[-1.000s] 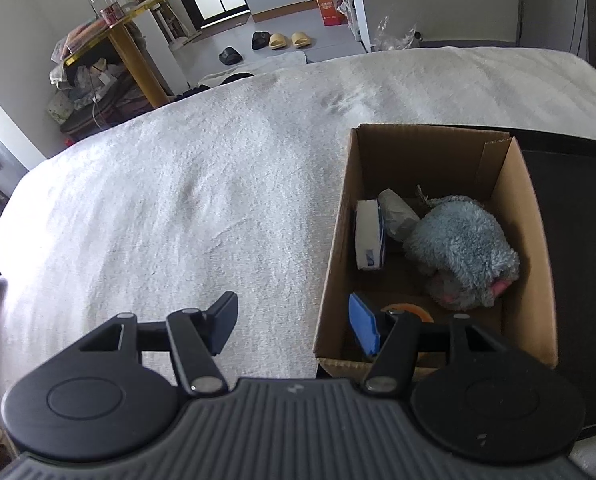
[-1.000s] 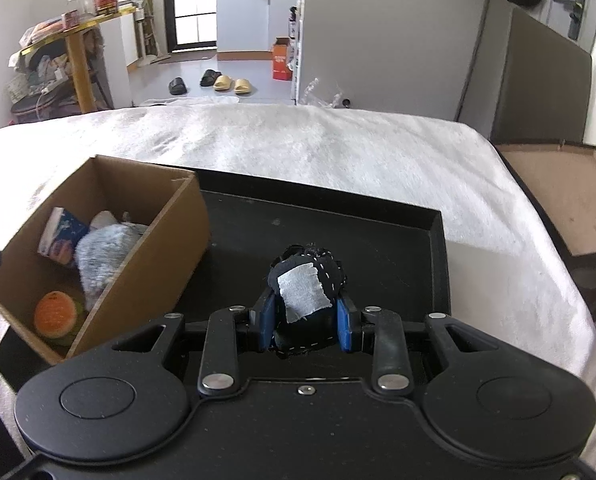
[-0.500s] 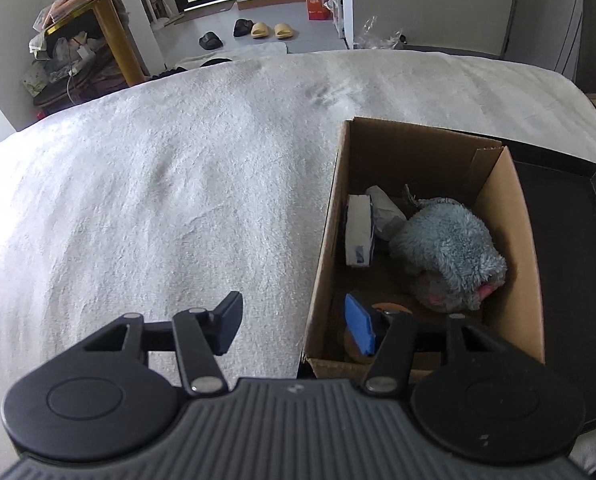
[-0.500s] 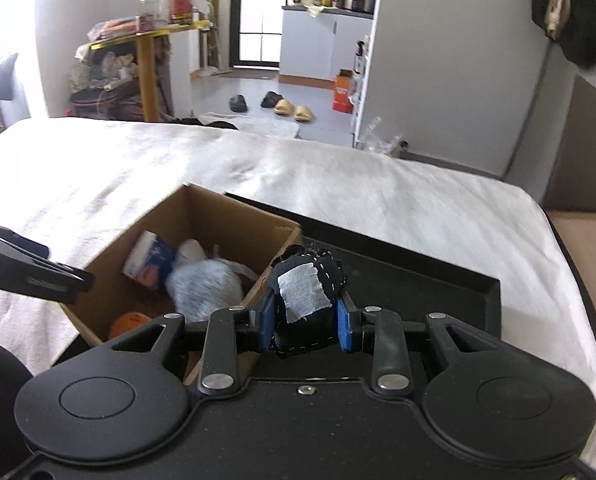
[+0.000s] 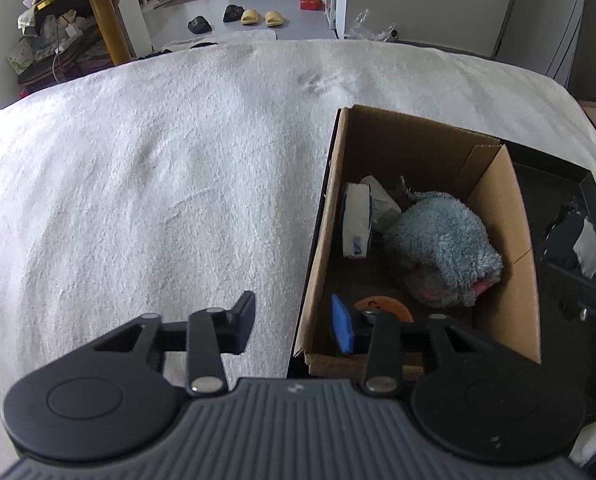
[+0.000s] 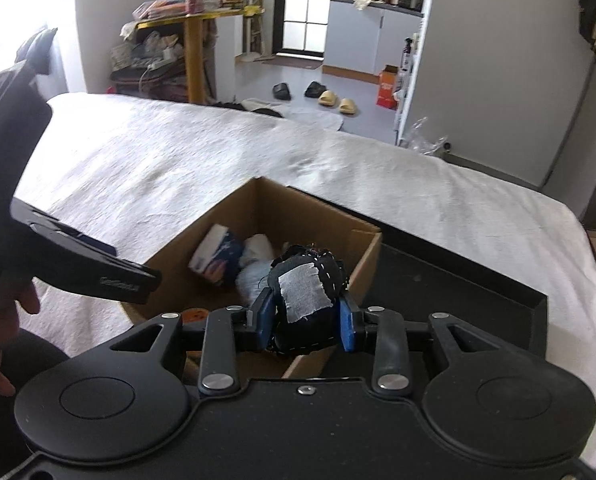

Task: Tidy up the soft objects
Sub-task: 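Carry the black-and-white plush with the right gripper and release it into the box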

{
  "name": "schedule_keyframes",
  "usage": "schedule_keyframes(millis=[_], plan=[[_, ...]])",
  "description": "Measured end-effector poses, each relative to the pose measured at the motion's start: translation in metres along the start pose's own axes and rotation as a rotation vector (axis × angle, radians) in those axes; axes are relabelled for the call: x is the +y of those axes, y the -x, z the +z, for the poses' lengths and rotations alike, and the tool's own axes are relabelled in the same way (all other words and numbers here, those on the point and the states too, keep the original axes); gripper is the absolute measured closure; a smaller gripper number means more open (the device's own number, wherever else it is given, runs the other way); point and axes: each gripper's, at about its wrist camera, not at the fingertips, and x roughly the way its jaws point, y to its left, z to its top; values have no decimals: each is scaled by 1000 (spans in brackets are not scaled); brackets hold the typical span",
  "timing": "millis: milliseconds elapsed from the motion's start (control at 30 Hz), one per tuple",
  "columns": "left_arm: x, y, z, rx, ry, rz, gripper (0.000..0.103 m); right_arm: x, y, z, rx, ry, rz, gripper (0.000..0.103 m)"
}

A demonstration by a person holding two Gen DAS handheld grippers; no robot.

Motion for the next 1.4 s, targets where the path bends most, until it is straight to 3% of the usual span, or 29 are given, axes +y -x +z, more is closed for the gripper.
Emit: schedule_keyframes(millis=[333,500,900,1167,1400], plan=[[3,-9,0,23,-3,-54,87,24,-9,-6,40,31,16,66],[3,-6,-1,4,-7,-56,88,26,-12,-12,73,17,-16,51],[-4,14,-3,-31,-31,-12,87,8,14,-20,47,-62,-37,47],[-9,26,-7,-55,-53,67,84,9,14,-15,-4,-87,17,47],[-12,30,-6,-51,-52,57,84,0,25,-23,-33,-128,58,46]])
